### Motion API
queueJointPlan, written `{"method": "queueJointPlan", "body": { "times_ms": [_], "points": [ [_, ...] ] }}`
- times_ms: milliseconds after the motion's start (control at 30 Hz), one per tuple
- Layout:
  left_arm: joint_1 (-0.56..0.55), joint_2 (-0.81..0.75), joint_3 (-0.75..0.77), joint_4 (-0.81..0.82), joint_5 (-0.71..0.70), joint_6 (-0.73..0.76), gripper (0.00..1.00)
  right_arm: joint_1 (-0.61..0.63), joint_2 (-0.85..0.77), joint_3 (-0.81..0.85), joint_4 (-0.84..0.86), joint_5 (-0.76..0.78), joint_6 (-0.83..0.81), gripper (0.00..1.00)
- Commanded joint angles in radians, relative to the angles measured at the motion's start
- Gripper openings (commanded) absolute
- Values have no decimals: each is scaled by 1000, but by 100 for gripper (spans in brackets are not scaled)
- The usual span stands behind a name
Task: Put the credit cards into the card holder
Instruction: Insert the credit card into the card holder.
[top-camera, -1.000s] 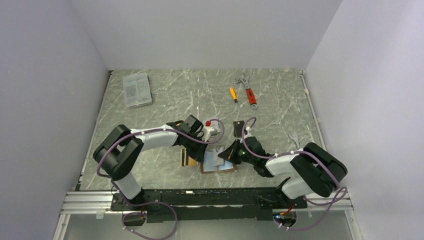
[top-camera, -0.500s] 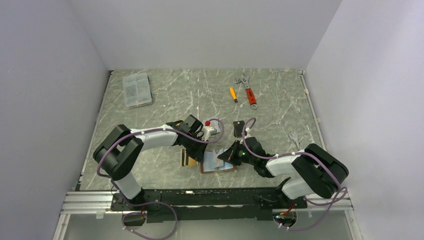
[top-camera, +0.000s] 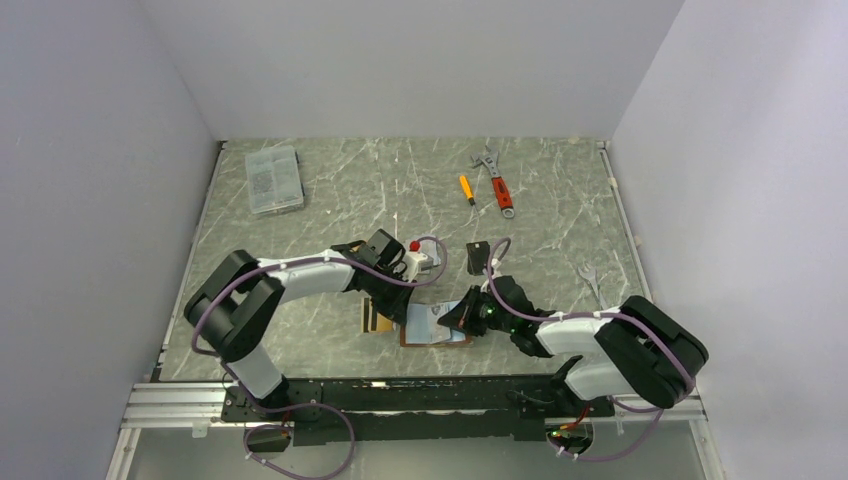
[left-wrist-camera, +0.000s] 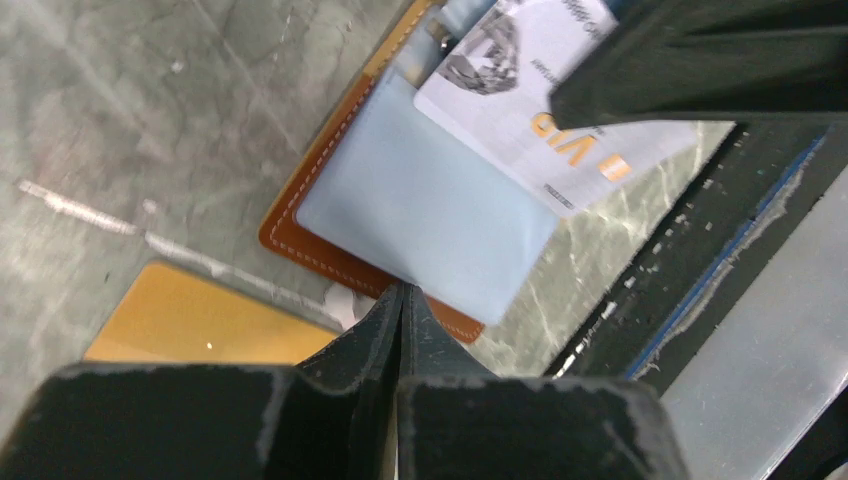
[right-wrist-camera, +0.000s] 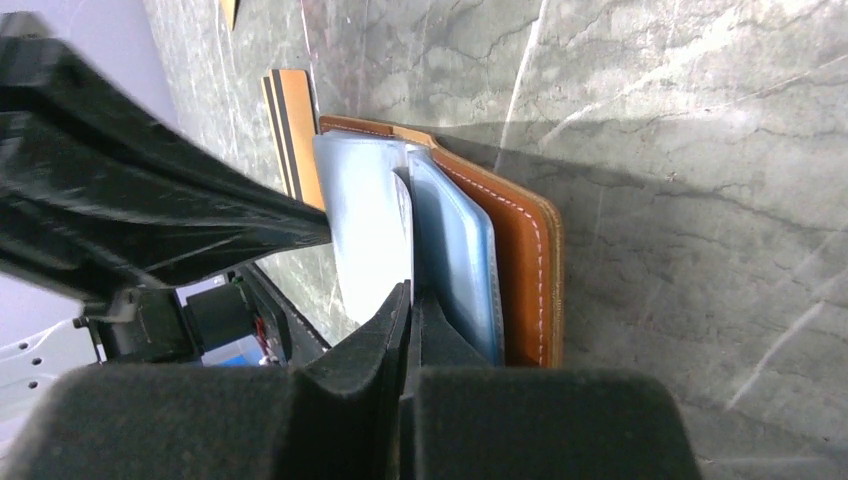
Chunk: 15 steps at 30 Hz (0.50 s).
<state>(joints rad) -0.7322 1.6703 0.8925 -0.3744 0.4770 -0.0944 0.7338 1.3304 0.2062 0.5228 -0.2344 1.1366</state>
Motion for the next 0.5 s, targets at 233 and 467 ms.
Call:
{"method": "queueJointPlan", "body": {
  "times_ms": [233,467],
  "points": [
    [3,-16,9,26,9,-4,4,4,-25,-26,-97,15,-4,0],
    [2,-23,5,26,-6,21,4,3,41,-3,-58,-9,-11,0]
  ]
}}
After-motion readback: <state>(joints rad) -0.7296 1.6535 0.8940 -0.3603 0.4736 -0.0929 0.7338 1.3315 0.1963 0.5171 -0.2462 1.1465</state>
